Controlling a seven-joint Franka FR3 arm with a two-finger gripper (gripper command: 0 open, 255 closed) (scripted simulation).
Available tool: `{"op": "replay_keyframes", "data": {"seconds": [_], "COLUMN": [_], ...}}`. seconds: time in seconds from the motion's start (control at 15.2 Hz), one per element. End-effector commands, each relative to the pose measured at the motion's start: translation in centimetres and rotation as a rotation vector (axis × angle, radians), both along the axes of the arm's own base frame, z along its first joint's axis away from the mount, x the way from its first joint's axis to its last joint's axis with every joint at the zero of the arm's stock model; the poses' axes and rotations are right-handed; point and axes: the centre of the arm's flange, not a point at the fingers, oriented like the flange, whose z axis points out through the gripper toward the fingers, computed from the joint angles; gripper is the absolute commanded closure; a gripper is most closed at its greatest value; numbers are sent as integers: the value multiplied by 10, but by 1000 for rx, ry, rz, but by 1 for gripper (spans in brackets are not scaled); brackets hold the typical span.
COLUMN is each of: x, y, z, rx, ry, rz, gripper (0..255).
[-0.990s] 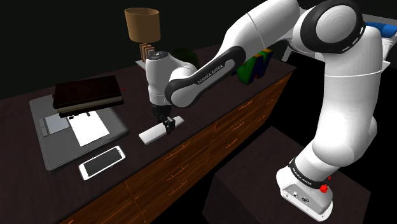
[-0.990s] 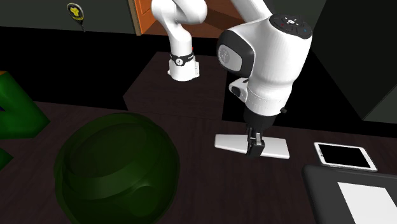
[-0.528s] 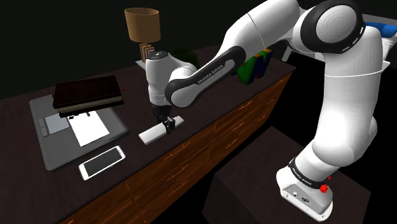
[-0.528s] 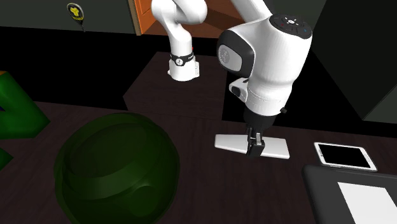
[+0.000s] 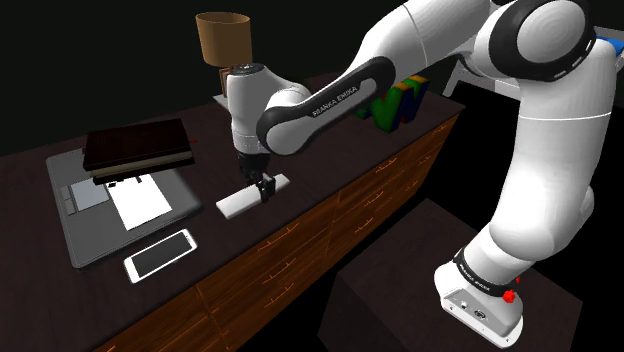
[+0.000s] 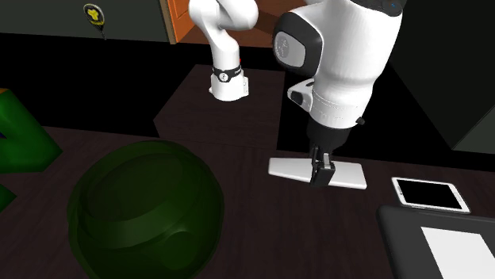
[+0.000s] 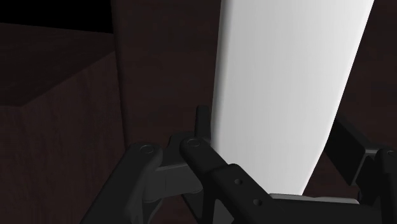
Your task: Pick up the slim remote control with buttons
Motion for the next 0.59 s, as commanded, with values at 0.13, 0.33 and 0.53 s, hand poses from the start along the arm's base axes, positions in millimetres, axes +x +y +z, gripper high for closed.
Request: {"op": "replay_keyframes", "data": {"seconds": [0.13,0.33,0.53], "x": [0,0,0], "y": [0,0,0], "z": [22,38,44], "rx": [0,0,0], "ry": [0,0,0], "rz": [0,0,0], "gripper": [255,255,255]}}
